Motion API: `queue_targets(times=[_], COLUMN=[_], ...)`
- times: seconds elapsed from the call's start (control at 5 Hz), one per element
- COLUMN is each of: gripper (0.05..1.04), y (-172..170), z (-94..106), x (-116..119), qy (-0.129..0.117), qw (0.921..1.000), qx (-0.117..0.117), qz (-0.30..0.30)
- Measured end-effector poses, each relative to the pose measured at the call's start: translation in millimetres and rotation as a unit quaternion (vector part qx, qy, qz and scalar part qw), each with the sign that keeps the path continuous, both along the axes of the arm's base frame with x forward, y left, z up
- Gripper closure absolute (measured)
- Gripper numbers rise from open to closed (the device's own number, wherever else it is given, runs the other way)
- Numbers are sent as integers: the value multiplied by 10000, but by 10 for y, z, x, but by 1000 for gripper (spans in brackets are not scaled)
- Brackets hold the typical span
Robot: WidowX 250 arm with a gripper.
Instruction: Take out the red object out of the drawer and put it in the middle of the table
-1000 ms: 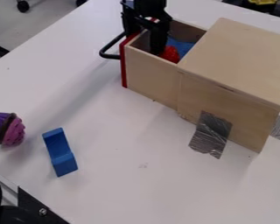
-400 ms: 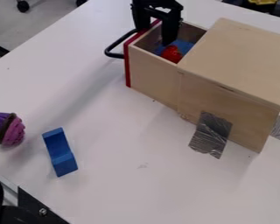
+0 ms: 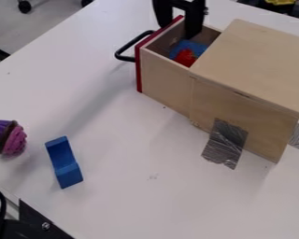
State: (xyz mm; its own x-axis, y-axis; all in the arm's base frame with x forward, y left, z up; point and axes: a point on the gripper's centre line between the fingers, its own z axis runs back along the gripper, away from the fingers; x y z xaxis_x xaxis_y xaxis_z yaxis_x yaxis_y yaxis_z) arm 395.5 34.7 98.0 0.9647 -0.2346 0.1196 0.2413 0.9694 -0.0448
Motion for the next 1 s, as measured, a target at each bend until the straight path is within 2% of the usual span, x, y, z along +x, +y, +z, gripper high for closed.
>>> queue_targets(times=[0.2, 0.4, 0.6, 1.0], gripper=[85, 85, 85, 85], y=[-27, -53, -42, 70], z=[-78, -72, -140, -204], x=[-52, -113, -190, -230], qy=[67, 37, 105, 105], qw=[9999, 9998, 9994, 9990], qx=[64, 72, 9, 100], qz=[-95, -208, -329, -413])
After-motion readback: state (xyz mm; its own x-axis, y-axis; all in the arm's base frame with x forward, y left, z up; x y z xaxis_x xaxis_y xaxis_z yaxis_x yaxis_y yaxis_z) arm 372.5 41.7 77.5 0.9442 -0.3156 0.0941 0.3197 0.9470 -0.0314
